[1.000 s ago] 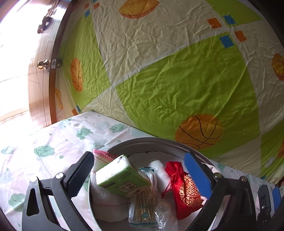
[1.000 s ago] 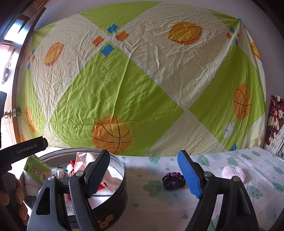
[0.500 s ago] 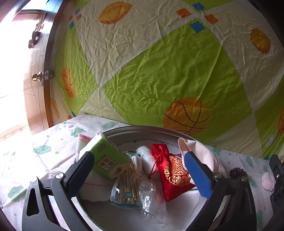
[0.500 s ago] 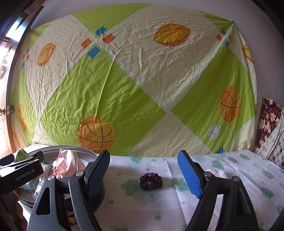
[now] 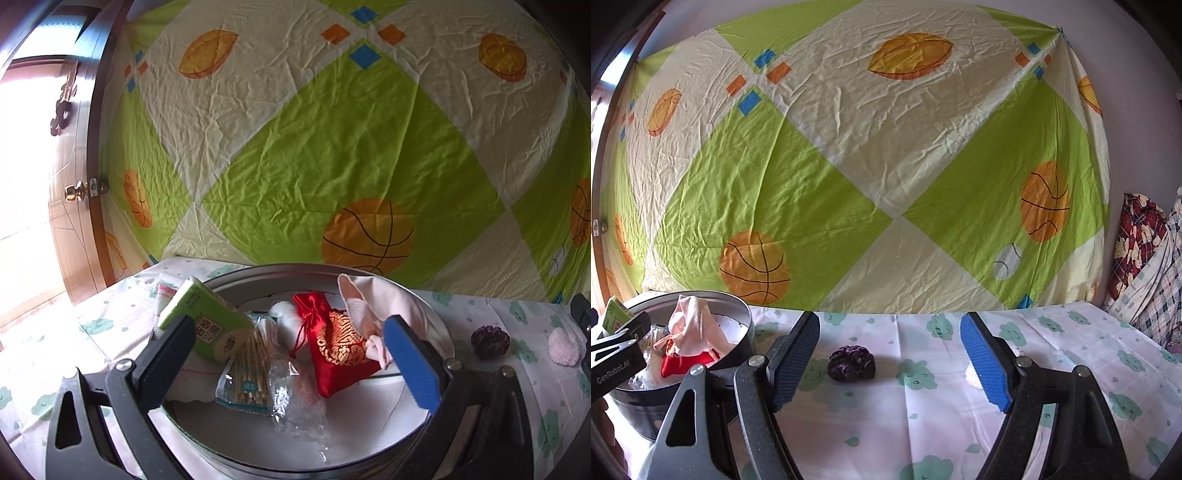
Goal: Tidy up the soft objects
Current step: 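Withdraw both tools toward the purple scrunchie and pink fluffy pad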
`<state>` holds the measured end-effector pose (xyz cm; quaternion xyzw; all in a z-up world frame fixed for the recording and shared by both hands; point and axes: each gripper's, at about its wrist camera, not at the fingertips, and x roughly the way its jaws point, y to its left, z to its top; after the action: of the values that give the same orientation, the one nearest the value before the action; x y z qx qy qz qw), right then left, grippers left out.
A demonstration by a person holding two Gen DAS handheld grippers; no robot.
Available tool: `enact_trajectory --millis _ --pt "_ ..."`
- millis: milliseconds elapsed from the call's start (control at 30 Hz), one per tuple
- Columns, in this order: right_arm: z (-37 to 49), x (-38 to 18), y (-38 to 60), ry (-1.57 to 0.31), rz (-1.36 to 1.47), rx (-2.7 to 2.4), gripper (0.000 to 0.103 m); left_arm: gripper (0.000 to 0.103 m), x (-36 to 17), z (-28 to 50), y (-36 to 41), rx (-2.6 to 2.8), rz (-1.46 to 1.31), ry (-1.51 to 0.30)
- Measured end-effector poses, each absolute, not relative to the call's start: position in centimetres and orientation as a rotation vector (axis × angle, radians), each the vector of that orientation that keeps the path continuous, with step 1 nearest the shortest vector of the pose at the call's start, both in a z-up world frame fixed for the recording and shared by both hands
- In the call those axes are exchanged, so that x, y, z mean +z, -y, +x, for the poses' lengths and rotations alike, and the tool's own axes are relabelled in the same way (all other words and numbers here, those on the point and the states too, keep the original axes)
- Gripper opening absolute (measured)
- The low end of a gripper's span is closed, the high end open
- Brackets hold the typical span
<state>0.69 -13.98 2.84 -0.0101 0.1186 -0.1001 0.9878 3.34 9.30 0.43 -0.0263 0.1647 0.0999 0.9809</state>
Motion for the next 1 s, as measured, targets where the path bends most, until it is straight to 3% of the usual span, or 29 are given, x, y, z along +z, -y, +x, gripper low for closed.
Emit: enact_trajectory --millis 1000 --pt "1.5 2.6 28.4 -0.354 0.000 -0.499 0.080 0.103 0.3 3.6 4.0 0.011 0.172 -0.388"
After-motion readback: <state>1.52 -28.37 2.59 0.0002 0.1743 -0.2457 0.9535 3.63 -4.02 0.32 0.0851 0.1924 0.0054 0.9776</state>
